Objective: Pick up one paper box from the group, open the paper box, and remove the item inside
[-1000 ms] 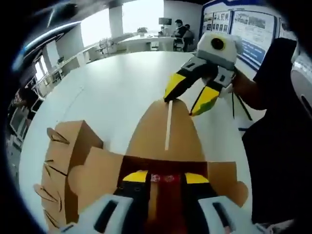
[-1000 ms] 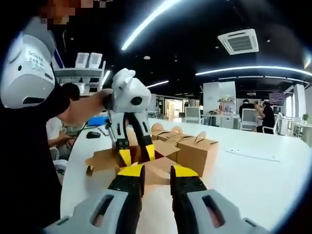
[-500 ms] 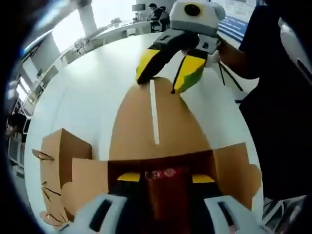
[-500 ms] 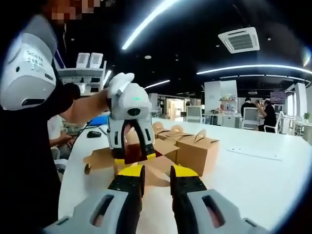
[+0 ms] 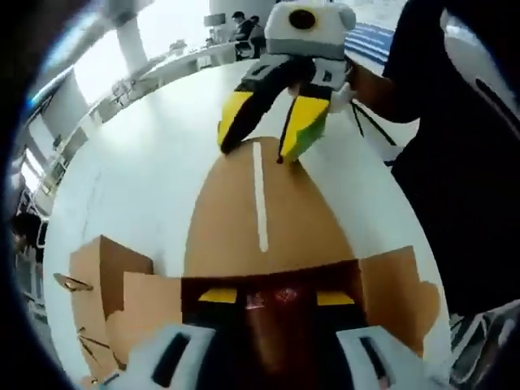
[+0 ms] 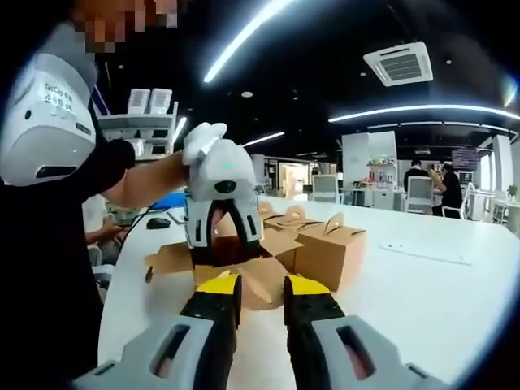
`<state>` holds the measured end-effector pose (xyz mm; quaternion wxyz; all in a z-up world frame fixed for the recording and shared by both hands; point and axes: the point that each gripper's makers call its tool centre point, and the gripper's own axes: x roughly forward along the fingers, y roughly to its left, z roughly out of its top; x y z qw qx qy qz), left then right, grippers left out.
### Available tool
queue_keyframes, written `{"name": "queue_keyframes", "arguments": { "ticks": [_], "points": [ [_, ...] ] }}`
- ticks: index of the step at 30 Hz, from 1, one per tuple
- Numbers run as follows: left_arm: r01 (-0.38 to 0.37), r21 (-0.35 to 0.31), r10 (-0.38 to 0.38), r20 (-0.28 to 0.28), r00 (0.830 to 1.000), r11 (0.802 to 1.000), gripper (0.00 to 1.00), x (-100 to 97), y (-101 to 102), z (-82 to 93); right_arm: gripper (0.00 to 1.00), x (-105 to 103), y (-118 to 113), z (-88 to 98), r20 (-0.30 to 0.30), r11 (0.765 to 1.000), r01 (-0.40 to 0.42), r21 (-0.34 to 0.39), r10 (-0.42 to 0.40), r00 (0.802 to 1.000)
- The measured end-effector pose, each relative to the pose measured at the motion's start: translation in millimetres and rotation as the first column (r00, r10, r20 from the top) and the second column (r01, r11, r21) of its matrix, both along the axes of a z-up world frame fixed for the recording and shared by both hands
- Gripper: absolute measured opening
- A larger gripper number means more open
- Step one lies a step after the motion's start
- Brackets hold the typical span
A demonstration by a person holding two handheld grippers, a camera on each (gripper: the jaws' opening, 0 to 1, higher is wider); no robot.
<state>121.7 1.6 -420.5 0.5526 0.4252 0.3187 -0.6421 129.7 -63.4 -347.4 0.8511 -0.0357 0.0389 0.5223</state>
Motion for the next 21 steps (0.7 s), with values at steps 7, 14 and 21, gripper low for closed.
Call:
{"name": "queue_keyframes", "arguments": {
  "ticks": [7,14,21],
  "points": [
    [0.154,0.075,-0.162,0.109,0.981,0.985,0.32,1.8,4.5,-9.2,0.22,2.9,0.5,1.8,0.003,1.000,-0.004,0.006,0.004,1.000],
    [0.269,0.168,-0.299,0.194,0.934,0.948,0.32,1.4,5.6,-25.3,0.22,3.7,-0.4,0.1,0.001,1.000,-0.005,0.002,0.005,1.000],
    [0.309,0.176,-0.338,0.172,0.925,0.935,0.25,-4.8,8.5,-26.6,0.22,3.8,-0.4,-1.0,-0.003,1.000,-0.003,0.003,0.003,1.000]
  ]
}}
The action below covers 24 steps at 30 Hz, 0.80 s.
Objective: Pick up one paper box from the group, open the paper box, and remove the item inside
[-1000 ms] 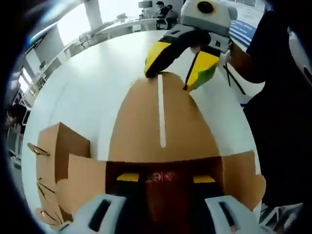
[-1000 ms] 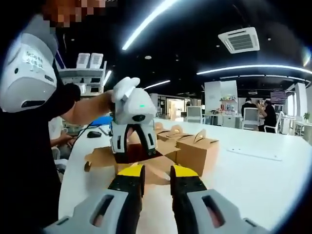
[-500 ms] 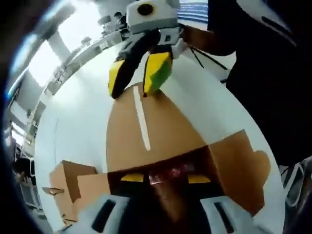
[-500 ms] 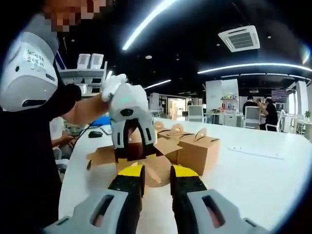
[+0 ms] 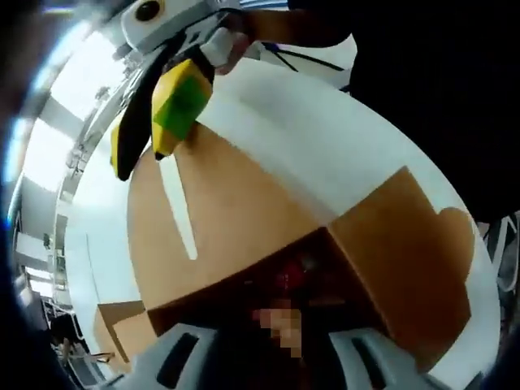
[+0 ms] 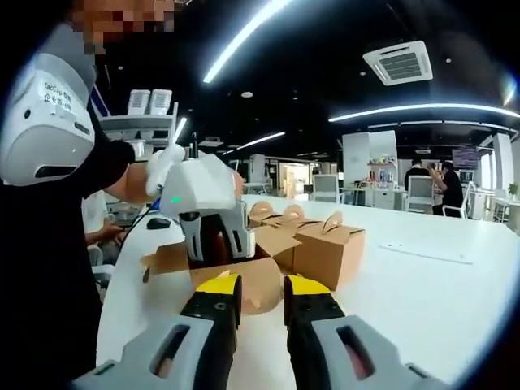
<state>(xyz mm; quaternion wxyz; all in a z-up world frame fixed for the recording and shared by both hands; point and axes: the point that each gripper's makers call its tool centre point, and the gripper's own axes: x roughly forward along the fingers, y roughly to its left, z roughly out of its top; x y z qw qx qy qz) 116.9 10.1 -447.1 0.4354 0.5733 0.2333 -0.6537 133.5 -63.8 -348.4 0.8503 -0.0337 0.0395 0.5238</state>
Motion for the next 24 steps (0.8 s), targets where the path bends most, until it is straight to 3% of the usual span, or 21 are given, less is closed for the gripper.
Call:
{"name": "queue_keyframes", "arguments": {
  "ticks": [11,16,18,24],
  "points": [
    [0.006,-0.002,-0.006,-0.027,1.000,1.000,0.22,-1.5,3.0,-0.6,0.22,-0.3,-0.5,-0.2,0.002,1.000,0.004,0.001,-0.004,1.000],
    [-0.026,0.034,0.027,-0.039,0.999,0.999,0.15,2.6,15.3,0.9,0.22,-1.4,-1.0,0.7,0.004,1.000,0.004,0.000,-0.004,1.000],
    [-0.052,0.028,0.053,-0.023,0.998,0.998,0.15,4.8,15.4,3.5,0.22,-2.4,-0.9,1.3,0.006,1.000,0.004,-0.001,-0.004,1.000],
    [-0.048,0.024,0.049,-0.047,0.998,0.999,0.14,-1.5,13.4,4.5,0.22,-3.8,-1.0,2.4,0.008,1.000,-0.001,0.007,0.000,1.000]
  ]
}}
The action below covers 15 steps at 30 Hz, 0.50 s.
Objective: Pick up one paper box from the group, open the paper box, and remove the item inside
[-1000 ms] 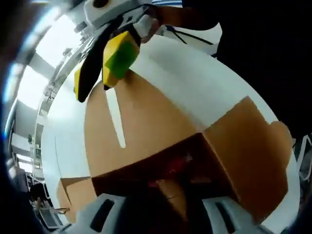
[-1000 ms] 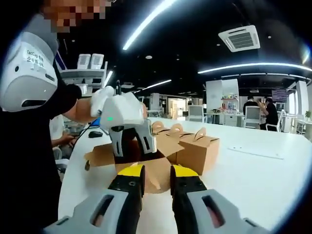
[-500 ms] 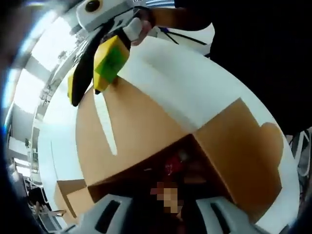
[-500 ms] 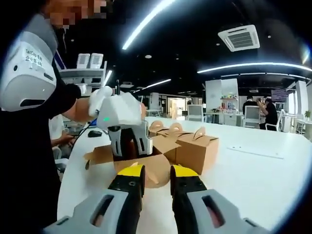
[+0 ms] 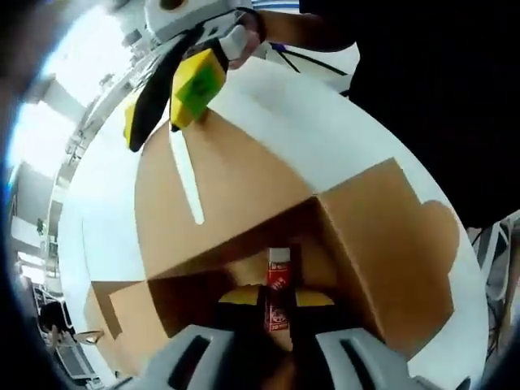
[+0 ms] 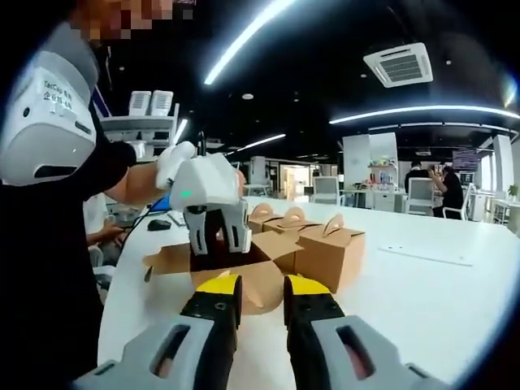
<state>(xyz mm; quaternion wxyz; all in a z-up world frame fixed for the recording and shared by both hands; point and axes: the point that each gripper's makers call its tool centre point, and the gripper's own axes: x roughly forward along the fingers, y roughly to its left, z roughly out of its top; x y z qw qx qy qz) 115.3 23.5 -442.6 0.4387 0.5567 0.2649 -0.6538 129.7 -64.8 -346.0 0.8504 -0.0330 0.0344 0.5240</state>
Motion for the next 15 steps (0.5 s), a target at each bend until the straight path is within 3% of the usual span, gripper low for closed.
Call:
{"name": "queue_keyframes", "arguments": {
  "ticks": [15],
  "points": [
    [-0.095,-0.080,0.096,0.010,0.995,0.992,0.14,2.4,-4.8,24.4,0.22,-4.0,-1.6,6.0,0.022,1.000,-0.004,0.002,0.004,1.000]
  ]
}}
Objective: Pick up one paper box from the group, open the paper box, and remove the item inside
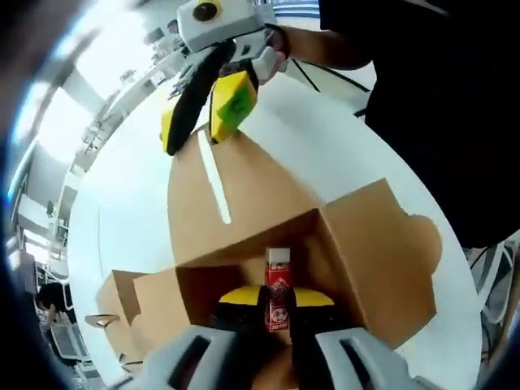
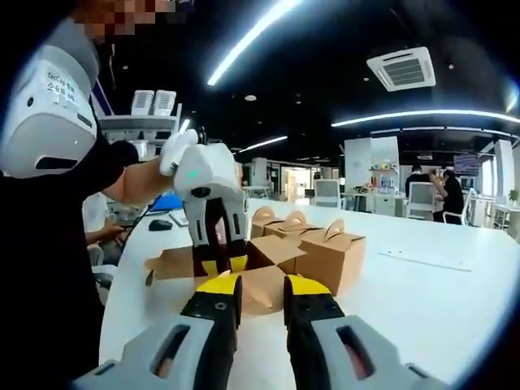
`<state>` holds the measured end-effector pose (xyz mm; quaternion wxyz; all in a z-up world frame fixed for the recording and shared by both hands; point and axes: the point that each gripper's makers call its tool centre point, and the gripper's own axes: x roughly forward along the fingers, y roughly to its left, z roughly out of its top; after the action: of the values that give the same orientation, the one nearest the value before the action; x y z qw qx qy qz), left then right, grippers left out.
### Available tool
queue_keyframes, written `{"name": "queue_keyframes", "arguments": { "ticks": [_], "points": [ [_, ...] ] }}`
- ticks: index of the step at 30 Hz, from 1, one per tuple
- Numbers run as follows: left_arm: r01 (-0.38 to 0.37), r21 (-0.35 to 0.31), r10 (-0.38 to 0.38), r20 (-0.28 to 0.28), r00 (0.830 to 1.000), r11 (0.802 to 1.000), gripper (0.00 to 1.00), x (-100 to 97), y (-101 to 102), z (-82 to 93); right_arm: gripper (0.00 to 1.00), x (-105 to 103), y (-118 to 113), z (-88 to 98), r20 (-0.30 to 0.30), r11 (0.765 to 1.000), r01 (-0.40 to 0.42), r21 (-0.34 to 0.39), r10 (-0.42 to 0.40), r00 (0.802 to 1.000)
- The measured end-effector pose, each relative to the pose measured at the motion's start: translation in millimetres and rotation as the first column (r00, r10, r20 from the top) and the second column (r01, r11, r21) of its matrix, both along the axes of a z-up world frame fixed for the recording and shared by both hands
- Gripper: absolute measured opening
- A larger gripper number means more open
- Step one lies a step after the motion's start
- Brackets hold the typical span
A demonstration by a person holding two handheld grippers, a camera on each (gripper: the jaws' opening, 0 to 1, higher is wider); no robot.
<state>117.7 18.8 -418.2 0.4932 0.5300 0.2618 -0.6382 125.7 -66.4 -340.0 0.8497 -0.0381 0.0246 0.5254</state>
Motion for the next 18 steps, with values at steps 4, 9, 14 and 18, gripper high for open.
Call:
{"name": "queue_keyframes", "arguments": {
  "ticks": [4,9,14,18],
  "points": [
    [-0.037,-0.024,0.037,0.005,0.999,0.999,0.14,3.5,0.4,8.3,0.22,-2.4,-0.3,0.3,0.000,1.000,0.000,0.004,0.000,1.000],
    [-0.054,-0.076,0.053,-0.012,0.999,0.996,0.14,0.3,0.2,21.2,0.22,-1.8,-2.4,3.4,0.005,1.000,0.008,0.004,-0.008,1.000],
    [-0.111,-0.125,0.111,-0.010,0.994,0.986,0.14,2.3,1.8,32.1,0.22,-1.1,-1.4,9.0,0.012,1.000,0.008,0.018,-0.009,1.000],
    [-0.137,-0.168,0.137,-0.011,0.990,0.976,0.14,0.0,4.1,38.2,0.22,-2.0,0.4,12.2,0.017,1.000,0.011,0.021,-0.011,1.000]
  ]
}}
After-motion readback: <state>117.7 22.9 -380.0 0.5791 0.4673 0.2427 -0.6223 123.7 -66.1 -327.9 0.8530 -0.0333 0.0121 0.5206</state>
